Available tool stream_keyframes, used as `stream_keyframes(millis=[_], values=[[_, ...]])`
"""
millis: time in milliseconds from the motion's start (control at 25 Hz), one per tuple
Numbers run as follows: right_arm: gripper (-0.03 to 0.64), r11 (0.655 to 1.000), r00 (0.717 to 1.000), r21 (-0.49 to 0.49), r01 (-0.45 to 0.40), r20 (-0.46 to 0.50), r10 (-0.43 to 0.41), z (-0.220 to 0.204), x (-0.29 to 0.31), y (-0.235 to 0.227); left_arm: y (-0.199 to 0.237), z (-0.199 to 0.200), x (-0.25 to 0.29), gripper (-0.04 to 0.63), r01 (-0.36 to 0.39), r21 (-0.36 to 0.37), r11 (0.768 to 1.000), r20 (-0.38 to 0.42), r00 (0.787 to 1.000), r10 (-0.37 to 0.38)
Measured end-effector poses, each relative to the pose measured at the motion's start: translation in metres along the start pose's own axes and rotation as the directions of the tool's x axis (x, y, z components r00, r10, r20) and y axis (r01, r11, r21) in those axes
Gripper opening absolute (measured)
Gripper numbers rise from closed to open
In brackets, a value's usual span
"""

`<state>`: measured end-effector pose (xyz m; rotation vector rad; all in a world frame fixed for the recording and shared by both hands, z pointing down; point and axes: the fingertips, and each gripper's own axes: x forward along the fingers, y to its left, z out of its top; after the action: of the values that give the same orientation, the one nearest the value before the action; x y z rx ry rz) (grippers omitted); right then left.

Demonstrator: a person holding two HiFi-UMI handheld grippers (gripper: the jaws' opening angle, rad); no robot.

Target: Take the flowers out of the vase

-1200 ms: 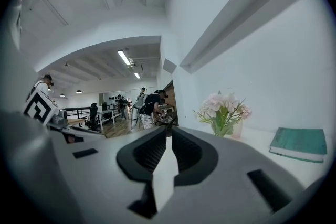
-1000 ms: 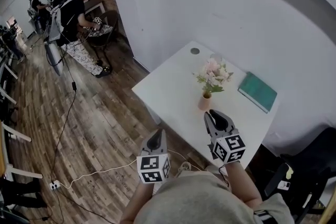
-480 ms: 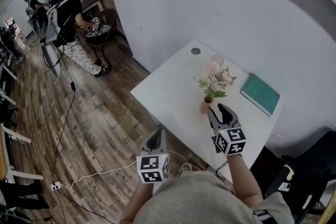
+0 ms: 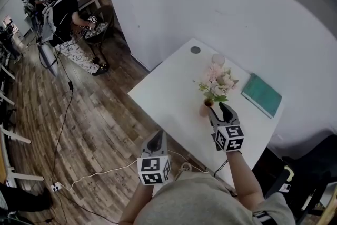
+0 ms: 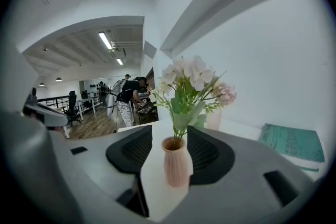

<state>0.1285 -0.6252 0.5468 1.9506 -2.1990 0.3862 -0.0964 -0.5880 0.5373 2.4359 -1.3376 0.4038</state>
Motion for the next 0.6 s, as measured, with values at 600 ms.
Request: stream_keyframes(millis=[600], values=[[0.209,0.999,1.0,0.037,0.023,0.01,-0.023,0.005,0.045,-0.016,0.004,-0.017,0.023,0.012,-0.005,0.005,1.0,-0.068,0.998,0.005]])
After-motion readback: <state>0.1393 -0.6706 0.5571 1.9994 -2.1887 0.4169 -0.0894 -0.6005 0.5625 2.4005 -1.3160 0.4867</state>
